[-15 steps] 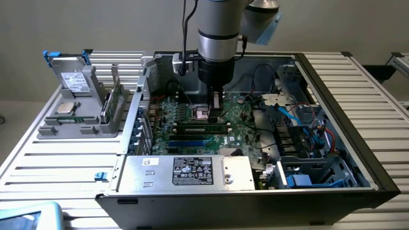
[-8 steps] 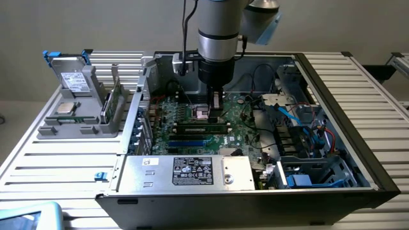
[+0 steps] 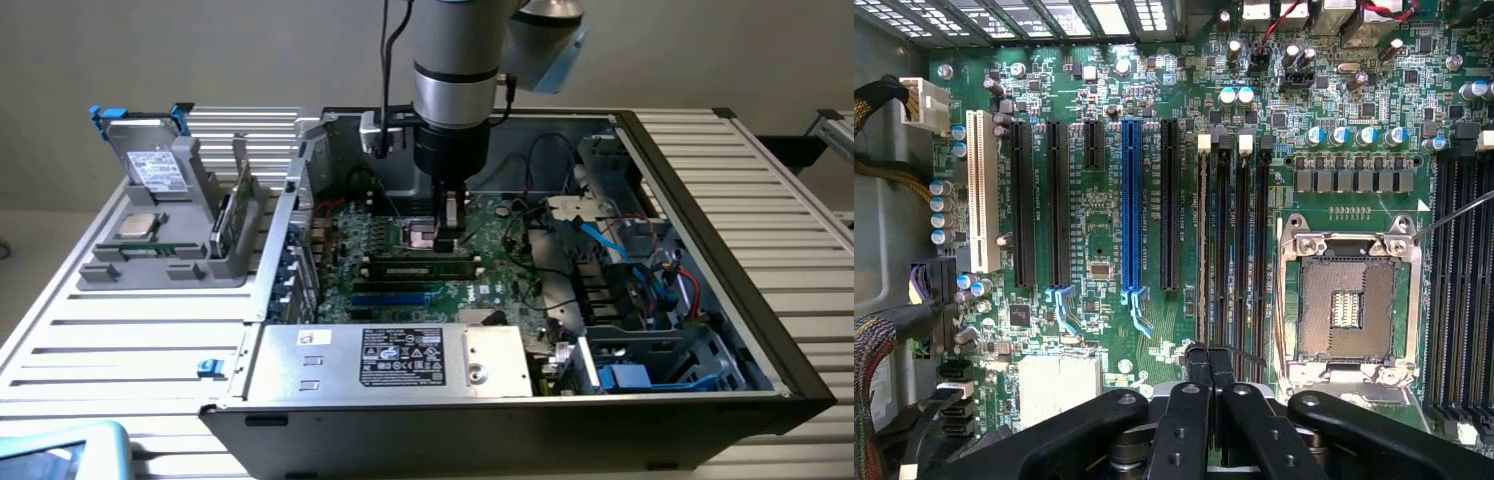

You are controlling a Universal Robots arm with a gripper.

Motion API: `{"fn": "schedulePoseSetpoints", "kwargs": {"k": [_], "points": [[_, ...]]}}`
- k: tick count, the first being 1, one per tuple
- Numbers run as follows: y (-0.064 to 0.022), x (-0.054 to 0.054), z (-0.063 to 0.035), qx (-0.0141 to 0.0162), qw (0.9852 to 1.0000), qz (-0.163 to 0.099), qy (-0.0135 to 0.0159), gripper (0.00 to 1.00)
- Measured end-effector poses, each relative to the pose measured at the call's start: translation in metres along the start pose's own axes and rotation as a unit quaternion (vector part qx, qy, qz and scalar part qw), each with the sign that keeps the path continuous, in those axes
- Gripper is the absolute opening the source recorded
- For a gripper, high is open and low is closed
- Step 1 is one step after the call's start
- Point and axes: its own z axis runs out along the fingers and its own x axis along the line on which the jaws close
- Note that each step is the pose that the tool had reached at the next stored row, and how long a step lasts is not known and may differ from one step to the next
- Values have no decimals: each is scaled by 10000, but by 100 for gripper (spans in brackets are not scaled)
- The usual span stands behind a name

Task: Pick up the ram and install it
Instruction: 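Press down the ram until it locks into place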

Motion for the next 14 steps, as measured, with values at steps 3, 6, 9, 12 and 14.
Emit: {"fn": "schedulePoseSetpoints", "kwargs": {"k": [3, 6, 9, 12, 14], "points": [[-22, -2, 3, 0, 10000, -1, 16, 11], [-94, -10, 17, 0, 10000, 0, 72, 11], [-118, -23, 30, 1, 9999, -1, 110, 11], [-144, -26, 31, 1, 9999, -1, 113, 11], [-144, -27, 35, 1, 9999, 0, 113, 11]]}}
